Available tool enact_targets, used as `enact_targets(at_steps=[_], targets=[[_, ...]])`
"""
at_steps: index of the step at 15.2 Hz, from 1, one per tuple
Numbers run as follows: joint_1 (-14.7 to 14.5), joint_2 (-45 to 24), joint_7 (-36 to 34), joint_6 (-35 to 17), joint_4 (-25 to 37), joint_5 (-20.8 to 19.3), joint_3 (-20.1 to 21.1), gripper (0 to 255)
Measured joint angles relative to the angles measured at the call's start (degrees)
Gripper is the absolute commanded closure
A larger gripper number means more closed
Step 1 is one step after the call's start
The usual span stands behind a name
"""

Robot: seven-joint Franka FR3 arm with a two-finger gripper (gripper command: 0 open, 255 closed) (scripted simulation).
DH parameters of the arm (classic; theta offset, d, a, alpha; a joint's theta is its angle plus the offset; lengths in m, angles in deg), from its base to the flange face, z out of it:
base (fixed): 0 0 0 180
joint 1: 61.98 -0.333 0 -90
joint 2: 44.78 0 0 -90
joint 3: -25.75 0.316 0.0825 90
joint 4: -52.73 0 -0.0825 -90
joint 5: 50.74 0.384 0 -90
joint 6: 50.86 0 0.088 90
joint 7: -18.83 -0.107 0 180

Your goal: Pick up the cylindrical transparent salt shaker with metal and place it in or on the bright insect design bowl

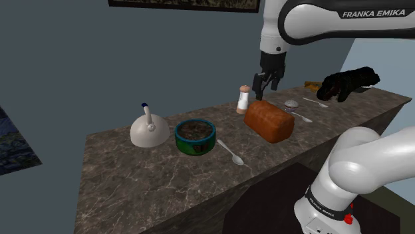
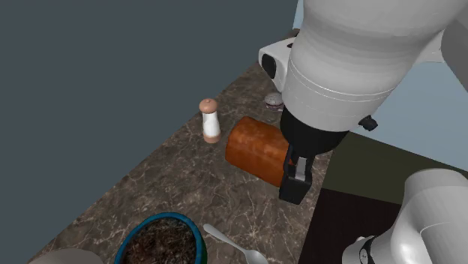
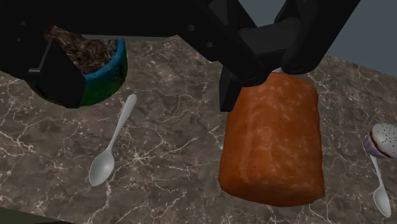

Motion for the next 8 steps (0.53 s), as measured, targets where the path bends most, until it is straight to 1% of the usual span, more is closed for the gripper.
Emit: enact_targets(at_steps=[2,4,8], targets=[[0.2,-0.7,0.2,-0.5,0.3,-0.3,-0.4,0],[1.0,-3.5,0.9,-2.4,1.1,-1.1,-1.5,0],[2.9,-11.2,2.6,-6.9,4.5,-3.0,-4.3,0]])
